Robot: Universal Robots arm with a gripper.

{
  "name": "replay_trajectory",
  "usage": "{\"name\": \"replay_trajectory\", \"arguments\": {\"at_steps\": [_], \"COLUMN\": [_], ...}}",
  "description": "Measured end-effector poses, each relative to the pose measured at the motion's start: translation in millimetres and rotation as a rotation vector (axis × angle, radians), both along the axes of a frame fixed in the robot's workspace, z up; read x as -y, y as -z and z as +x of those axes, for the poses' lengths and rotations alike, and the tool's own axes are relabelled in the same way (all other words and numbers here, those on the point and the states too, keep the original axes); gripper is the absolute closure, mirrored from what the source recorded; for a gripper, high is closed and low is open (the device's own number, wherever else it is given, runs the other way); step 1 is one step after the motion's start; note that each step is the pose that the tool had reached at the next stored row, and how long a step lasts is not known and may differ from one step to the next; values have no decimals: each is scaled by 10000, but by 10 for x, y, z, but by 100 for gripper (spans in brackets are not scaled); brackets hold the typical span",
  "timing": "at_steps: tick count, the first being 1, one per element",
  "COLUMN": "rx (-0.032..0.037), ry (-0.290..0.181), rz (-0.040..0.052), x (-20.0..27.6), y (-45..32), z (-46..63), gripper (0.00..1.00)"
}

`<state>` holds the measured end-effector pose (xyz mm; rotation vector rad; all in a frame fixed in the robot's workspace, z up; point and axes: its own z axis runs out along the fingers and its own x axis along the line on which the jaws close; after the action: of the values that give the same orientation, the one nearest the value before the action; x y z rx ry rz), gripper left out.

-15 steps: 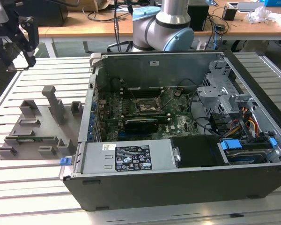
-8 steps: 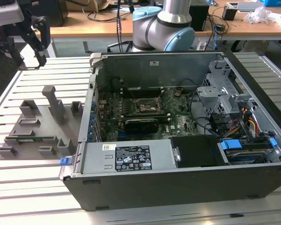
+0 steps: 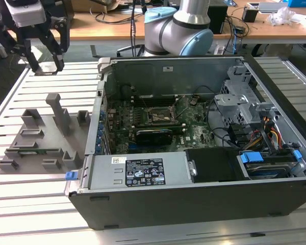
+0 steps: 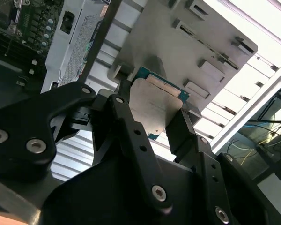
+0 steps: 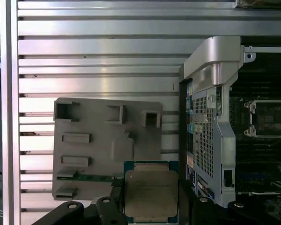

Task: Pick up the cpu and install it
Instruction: 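Pick up the cpu and move it towards the insertion slot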

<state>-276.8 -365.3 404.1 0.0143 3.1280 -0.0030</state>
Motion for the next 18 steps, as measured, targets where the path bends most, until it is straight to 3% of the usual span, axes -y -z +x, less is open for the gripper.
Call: {"name": "replay_trajectory", "arguments": {"at_steps": [8, 18], "rx": [-1, -1], "ry": [0, 0], "rz": [0, 1], "x": [-22, -64], "y": [0, 0], "z": [257, 697], "gripper": [45, 45]}}
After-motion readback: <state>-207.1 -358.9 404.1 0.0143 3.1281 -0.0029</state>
